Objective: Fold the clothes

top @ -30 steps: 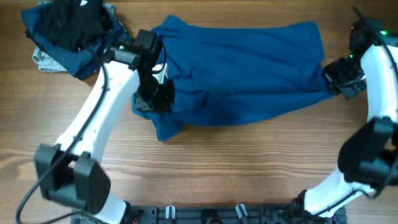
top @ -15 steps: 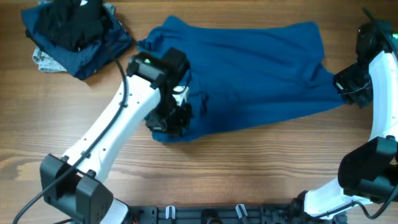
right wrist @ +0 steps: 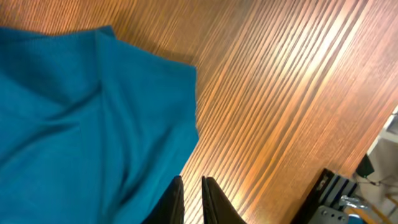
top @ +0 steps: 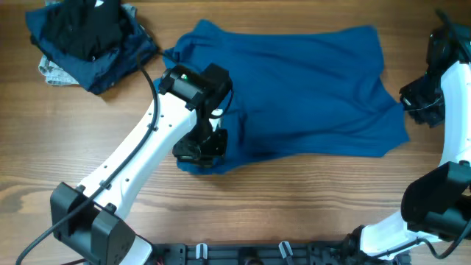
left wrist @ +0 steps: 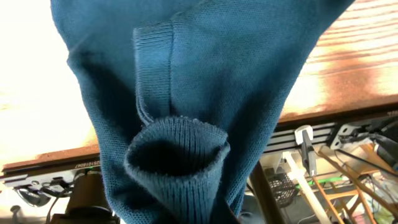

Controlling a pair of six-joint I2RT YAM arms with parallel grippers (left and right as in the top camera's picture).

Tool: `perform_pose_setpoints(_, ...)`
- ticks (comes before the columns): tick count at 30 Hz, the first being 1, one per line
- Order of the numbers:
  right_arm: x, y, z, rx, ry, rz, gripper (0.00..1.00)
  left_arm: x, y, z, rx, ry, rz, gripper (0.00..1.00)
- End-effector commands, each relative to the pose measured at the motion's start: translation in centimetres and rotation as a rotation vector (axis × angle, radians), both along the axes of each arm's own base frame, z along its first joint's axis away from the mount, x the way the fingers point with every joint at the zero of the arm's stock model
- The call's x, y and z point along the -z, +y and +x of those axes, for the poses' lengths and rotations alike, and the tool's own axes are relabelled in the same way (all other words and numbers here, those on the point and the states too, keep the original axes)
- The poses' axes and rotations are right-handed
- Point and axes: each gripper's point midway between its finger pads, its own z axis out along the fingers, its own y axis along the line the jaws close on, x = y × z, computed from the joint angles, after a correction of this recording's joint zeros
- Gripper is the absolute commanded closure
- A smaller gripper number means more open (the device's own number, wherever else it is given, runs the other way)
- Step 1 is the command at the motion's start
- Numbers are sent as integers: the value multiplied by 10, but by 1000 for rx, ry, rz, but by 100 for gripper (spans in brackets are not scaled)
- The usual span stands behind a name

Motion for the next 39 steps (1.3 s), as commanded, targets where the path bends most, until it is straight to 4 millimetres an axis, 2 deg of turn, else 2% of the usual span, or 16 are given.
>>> perform_pose_setpoints(1, -3, 9, 0, -46, -24, 51, 69, -1, 1, -4, -5, -12, 26, 69)
perform_pose_setpoints(2, 0, 10, -3, -44, -12, 55, 64, -1, 0, -4, 0, -12, 26, 59)
perform_pose_setpoints(4, 8, 11, -5, -42, -1, 59, 46, -1, -3, -5, 9, -15, 22, 44)
perform_pose_setpoints(6, 21, 13, -7, -41, 8, 75, 26, -1, -4, -5, 15, -19, 19, 45)
perform_pose_setpoints(8, 35, 18, -10, -41, 22, 102, 25, 0, -5, -4, 15, -24, 16, 49)
perform_pose_setpoints(10, 53, 23, -15, -40, 37, 128, 25, 0, -7, -1, 15, -36, 7, 48)
perform_pose_setpoints(11, 62, 27, -17, -40, 37, 144, 24, 1, -8, 0, 15, -43, 4, 45)
perform_pose_setpoints(12, 70, 30, -17, -40, 33, 160, 24, 1, -8, 2, 15, -47, 5, 37)
perform_pose_setpoints(17, 98, 43, -24, -46, 32, 224, 23, 9, -5, 1, 18, -39, 26, 25)
perform_pose_setpoints(20, 101, 44, -25, -58, 35, 232, 23, 21, -1, -5, 18, -15, 44, 14)
perform_pose_setpoints(27, 106, 44, -26, -40, 29, 232, 15, 49, 0, -9, -8, 4, 49, 7)
perform_pose_setpoints(33, 128, 44, -29, -6, 12, 264, 14, 73, 0, -9, -8, -10, 40, 4)
perform_pose_setpoints(39, 130, 45, -29, -21, 15, 268, 14, 89, -6, 0, -7, -57, 7, 4)
